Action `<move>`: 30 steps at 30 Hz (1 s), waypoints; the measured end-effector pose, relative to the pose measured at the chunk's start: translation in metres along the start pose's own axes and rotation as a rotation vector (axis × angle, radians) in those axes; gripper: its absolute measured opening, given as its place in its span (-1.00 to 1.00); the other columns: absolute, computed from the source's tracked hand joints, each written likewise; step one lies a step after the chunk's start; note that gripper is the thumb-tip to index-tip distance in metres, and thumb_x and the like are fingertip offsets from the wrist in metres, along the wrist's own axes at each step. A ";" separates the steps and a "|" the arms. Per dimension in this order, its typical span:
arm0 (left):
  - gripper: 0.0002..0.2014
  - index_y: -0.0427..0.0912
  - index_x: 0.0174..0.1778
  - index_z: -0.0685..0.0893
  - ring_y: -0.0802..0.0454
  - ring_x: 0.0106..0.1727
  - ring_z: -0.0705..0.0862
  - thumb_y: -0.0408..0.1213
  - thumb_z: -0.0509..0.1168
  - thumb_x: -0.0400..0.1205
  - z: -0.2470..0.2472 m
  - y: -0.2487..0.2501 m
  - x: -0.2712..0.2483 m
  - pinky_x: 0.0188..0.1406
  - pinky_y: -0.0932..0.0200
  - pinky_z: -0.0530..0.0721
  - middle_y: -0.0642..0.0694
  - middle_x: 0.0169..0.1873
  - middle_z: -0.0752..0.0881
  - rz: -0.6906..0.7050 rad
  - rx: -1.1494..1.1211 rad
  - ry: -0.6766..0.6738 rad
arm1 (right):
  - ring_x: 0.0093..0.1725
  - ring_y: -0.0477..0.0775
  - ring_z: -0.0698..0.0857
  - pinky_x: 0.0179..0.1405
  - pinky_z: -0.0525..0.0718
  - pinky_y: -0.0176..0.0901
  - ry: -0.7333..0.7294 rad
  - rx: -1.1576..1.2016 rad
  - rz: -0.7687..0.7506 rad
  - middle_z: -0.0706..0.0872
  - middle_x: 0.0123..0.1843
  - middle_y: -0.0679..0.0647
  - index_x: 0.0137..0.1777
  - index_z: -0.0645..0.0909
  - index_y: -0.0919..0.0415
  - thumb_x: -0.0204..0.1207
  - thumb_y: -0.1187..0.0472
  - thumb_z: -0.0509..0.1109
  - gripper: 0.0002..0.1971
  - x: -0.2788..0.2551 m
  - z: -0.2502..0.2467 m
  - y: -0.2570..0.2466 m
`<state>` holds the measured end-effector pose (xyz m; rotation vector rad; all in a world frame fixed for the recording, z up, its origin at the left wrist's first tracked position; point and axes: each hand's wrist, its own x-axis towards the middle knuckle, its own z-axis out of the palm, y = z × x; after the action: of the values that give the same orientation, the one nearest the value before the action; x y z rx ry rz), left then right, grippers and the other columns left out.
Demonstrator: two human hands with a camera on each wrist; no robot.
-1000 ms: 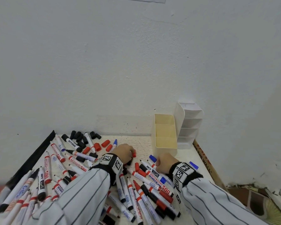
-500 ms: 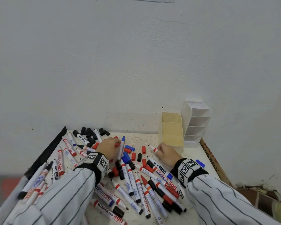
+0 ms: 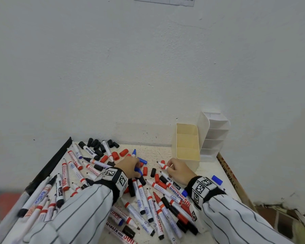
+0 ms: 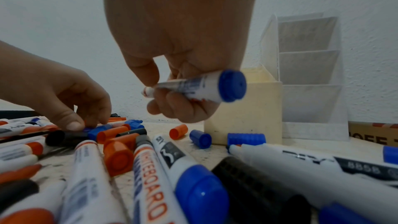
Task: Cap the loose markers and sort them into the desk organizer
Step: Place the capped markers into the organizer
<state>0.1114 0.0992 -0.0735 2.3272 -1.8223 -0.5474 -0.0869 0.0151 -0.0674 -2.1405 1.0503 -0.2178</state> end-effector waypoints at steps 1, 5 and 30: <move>-0.68 -0.16 0.21 0.56 0.01 0.14 0.58 -0.19 0.37 0.57 0.000 0.000 -0.001 0.14 0.24 0.53 -0.12 0.18 0.59 0.004 -0.009 0.009 | -0.22 0.03 0.56 -0.25 0.49 -0.17 -0.001 0.004 0.002 0.65 -0.15 0.15 0.04 0.49 0.20 0.61 0.15 0.20 -0.86 0.000 0.000 0.000; -0.77 -0.18 0.04 0.56 0.09 -0.01 0.62 -0.33 0.41 0.51 0.003 -0.003 -0.005 0.03 0.26 0.61 0.00 -0.07 0.62 0.017 -0.195 0.098 | -0.28 0.00 0.50 -0.35 0.42 -0.23 0.007 0.005 -0.009 0.64 -0.14 0.14 0.03 0.48 0.16 0.61 0.15 0.21 -0.90 -0.001 -0.001 -0.002; -0.89 -0.16 0.02 0.60 -0.05 -0.23 0.73 -0.34 0.16 0.70 -0.018 0.024 -0.036 -0.03 -0.07 0.77 -0.16 -0.22 0.65 -0.110 -1.238 0.405 | -0.33 0.02 0.54 -0.31 0.51 -0.16 0.160 0.097 -0.172 0.72 -0.12 0.28 0.03 0.52 0.08 0.58 0.18 0.22 -0.91 -0.022 0.008 -0.046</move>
<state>0.0891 0.1251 -0.0420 1.4801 -0.7478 -0.8116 -0.0691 0.0539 -0.0380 -2.1532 0.9236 -0.5184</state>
